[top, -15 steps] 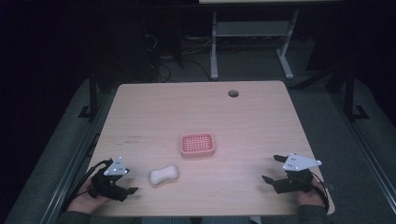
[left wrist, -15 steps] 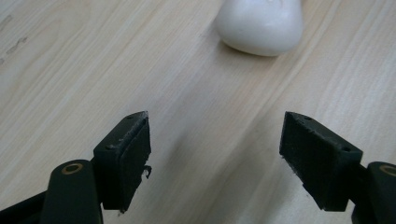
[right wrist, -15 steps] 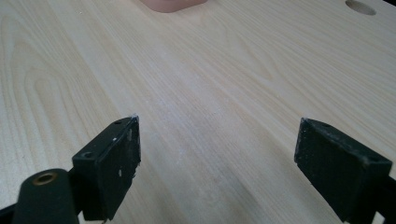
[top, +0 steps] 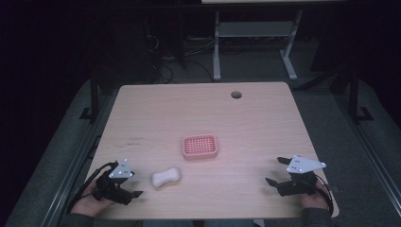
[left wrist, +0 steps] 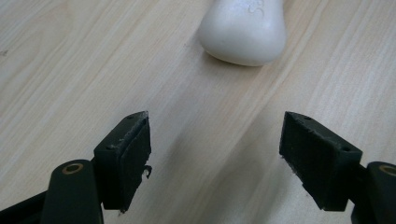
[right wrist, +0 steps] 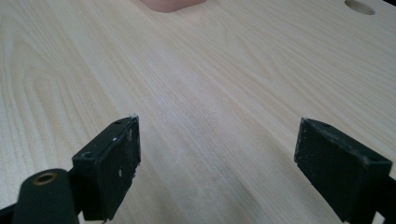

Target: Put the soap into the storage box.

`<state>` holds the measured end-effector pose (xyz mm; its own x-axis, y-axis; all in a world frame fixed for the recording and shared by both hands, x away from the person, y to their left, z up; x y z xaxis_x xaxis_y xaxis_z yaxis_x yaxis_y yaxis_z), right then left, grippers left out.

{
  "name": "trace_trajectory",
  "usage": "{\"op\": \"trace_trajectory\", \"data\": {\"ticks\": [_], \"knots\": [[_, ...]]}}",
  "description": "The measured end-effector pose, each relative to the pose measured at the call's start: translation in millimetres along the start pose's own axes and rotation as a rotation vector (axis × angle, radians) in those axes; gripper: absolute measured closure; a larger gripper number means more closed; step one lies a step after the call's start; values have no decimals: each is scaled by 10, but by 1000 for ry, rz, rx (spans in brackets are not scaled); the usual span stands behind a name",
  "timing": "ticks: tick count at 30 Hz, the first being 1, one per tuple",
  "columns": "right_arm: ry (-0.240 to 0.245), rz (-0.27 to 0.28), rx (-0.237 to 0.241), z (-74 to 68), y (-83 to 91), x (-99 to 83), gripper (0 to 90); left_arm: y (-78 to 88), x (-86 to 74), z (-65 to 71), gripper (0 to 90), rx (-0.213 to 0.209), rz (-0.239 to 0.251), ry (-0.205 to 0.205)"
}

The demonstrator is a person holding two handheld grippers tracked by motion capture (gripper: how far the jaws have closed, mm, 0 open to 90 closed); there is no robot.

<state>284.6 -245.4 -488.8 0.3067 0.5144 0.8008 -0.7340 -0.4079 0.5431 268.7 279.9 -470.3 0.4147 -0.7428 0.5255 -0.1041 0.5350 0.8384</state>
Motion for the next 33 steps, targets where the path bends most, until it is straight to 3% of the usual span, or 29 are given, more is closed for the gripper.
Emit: {"op": "trace_trajectory", "data": {"ticks": [33], "knots": [[5, 12, 2, 1, 6, 16, 137, -94, 164, 58, 246, -22, -21, -32]]}}
Point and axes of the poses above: each handheld gripper's, and its own axes: y roughly backward along the jaws, x roughly out of its top, z roughly to its right, the point moved 4 cm from there along -y, roughly forward along the jaws, and after that the axes turned 14 degrees about -x, right-handed, at the moved point
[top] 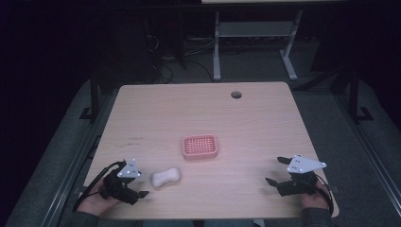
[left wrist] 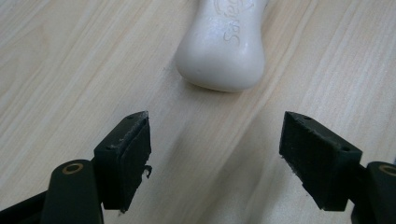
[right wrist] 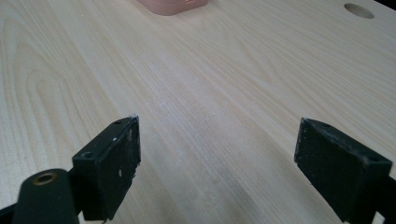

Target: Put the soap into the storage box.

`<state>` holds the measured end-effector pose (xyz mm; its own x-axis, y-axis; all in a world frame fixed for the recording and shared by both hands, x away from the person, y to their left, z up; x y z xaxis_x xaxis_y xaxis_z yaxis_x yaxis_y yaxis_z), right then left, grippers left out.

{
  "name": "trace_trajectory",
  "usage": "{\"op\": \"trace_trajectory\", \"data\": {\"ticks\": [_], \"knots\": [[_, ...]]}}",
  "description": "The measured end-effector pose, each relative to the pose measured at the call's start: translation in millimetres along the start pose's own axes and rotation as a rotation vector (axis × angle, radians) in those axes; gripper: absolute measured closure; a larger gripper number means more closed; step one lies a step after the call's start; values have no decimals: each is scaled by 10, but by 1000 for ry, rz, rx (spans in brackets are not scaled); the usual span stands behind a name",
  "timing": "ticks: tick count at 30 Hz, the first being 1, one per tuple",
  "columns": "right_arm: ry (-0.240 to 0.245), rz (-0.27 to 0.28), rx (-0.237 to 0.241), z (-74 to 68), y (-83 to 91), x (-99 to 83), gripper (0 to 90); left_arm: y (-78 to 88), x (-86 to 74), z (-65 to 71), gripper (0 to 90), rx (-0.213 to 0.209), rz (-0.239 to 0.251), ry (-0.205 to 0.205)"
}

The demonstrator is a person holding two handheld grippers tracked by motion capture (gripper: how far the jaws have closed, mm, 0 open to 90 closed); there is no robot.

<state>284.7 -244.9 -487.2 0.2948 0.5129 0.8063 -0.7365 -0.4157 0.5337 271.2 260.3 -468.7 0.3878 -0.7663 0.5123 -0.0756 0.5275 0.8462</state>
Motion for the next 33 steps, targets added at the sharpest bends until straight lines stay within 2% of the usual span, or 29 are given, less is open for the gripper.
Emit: {"op": "trace_trajectory", "data": {"ticks": [2, 4, 10, 14, 23, 33], "knots": [[1, -2, 3, 0, -2, 0, 137, -3, 21, 2, 246, -3, 2, 1], [1, -1, 1, -2, -1, 1, 137, -7, 58, 6, 268, -30, 7, 1], [2, -2, 4, -2, -3, 2, 137, -22, 173, 5, 262, -19, 11, -26], [4, -3, 4, -5, -5, 2, 137, -33, 220, 4, 262, -26, 10, -34], [2, -7, 6, -11, -8, -1, 137, -54, 309, 0, 253, -38, 18, -44], [1, -7, 6, -12, -6, -1, 137, -121, 407, -12, 246, -47, 0, -58]]}}
Point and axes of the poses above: each handheld gripper's, and its own axes: y roughly backward along the jaws, x roughly out of its top, z roughly to its right, the point moved 4 cm from there along -y, roughly forward along the jaws, and after that the axes turned 14 degrees about -x, right-handed, at the moved point
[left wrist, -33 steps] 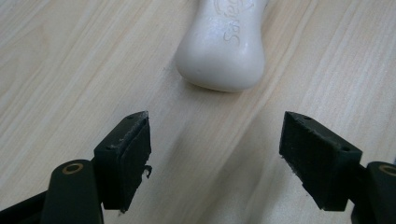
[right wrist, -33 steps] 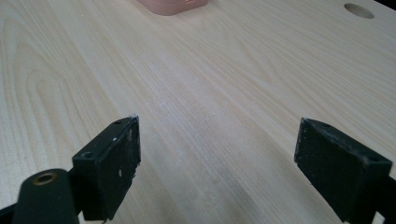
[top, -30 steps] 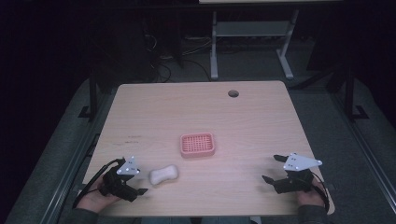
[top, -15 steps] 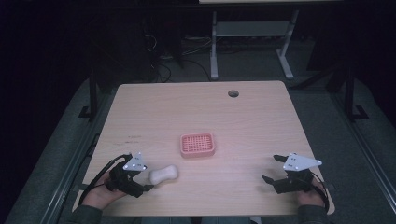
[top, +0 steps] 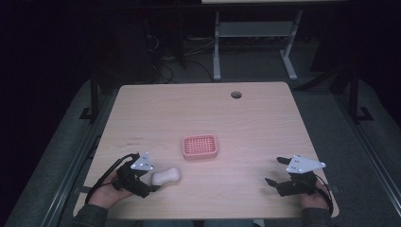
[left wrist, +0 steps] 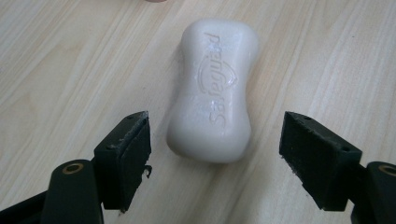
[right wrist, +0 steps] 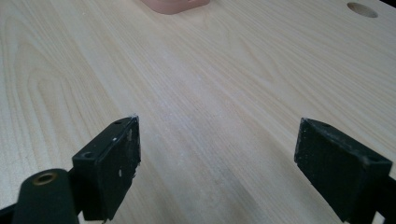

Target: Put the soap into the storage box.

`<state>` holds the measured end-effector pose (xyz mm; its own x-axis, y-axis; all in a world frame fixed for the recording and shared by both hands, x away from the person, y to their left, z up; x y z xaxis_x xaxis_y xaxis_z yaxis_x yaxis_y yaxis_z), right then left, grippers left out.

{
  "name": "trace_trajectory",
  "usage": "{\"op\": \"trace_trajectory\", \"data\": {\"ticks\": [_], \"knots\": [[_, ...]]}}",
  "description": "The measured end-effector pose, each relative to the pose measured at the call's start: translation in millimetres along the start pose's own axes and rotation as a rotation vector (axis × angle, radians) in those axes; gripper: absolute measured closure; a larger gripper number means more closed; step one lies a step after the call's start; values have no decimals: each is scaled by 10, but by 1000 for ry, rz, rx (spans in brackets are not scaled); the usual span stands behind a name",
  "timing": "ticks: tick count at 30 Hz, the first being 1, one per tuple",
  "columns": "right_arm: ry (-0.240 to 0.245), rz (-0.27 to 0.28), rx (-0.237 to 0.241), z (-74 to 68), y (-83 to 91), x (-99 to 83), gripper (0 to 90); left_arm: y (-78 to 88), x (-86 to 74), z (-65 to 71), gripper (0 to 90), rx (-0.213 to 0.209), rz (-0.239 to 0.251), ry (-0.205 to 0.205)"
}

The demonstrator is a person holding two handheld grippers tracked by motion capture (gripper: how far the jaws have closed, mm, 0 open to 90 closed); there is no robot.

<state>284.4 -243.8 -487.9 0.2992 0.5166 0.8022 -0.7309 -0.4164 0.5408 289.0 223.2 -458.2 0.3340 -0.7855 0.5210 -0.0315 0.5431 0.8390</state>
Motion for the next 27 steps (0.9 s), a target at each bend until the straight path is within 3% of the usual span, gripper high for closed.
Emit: {"op": "trace_trajectory", "data": {"ticks": [10, 27], "knots": [[2, 2, 0, 3, 1, 2, 137, -103, 91, -15, 250, -11, -30, -18], [1, 0, 1, 3, -2, 0, 138, -218, 140, -77, 281, -31, -65, -8]]}}
Point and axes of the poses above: each handheld gripper's, and its own axes: y roughly backward along the jaws, x roughly out of its top, z roughly to its right, the point moved 4 cm from there along -y, roughly forward along the jaws, and after that the axes turned 14 degrees about -x, right-handed, at the moved point
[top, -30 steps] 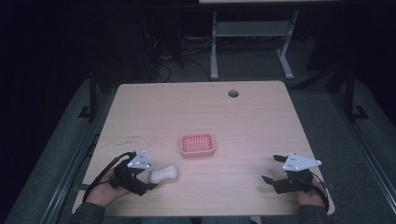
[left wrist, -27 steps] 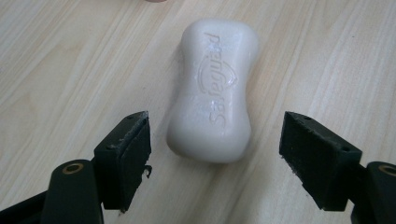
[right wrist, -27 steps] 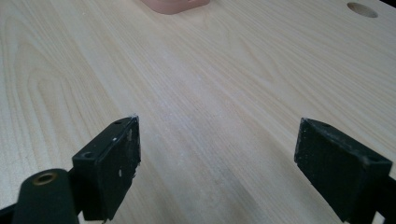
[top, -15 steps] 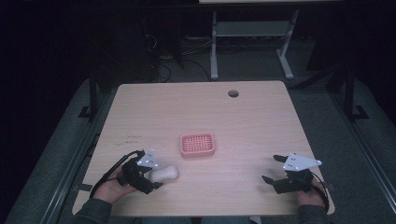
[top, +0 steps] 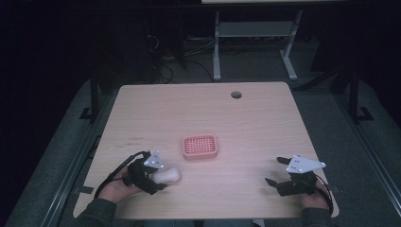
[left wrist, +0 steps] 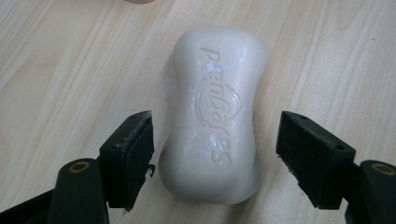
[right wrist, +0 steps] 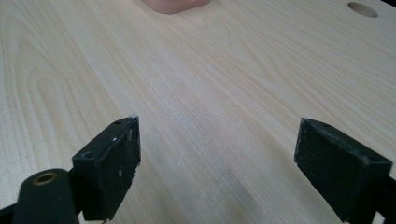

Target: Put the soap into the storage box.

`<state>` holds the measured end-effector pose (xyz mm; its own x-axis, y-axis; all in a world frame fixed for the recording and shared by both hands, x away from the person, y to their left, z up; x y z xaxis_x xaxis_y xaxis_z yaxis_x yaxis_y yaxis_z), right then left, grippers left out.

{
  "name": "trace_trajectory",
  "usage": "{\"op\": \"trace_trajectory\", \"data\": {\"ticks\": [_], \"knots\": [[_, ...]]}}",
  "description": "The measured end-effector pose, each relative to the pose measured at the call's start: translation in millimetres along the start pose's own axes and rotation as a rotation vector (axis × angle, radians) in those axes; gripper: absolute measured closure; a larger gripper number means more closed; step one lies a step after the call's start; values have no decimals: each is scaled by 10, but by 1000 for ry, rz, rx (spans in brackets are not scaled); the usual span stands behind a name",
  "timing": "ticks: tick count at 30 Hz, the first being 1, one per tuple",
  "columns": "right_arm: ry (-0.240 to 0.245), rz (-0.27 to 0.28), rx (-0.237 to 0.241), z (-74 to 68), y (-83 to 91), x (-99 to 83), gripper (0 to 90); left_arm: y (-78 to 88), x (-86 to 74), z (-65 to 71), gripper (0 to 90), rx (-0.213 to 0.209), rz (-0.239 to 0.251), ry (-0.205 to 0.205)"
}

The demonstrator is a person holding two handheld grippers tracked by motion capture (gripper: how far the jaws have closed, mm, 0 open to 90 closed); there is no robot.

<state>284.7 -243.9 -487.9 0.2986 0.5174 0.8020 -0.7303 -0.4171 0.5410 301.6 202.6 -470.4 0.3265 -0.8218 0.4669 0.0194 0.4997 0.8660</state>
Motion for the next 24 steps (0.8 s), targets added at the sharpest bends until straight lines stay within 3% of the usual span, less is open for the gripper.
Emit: {"op": "trace_trajectory", "data": {"ticks": [24], "knots": [[-1, -2, 3, -1, -4, -2, 137, -115, 100, -61, 423, -44, -38, 8]]}}
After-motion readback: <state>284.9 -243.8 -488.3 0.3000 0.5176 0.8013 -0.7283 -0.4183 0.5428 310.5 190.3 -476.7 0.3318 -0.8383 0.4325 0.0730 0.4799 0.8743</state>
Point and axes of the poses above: each handheld gripper's, and its own axes: y roughly backward along the jaws, x roughly out of its top, z roughly to its right, the point moved 4 cm from there along -y, roughly forward along the jaws, and after that the axes turned 14 degrees about -x, right-handed, at the moved point
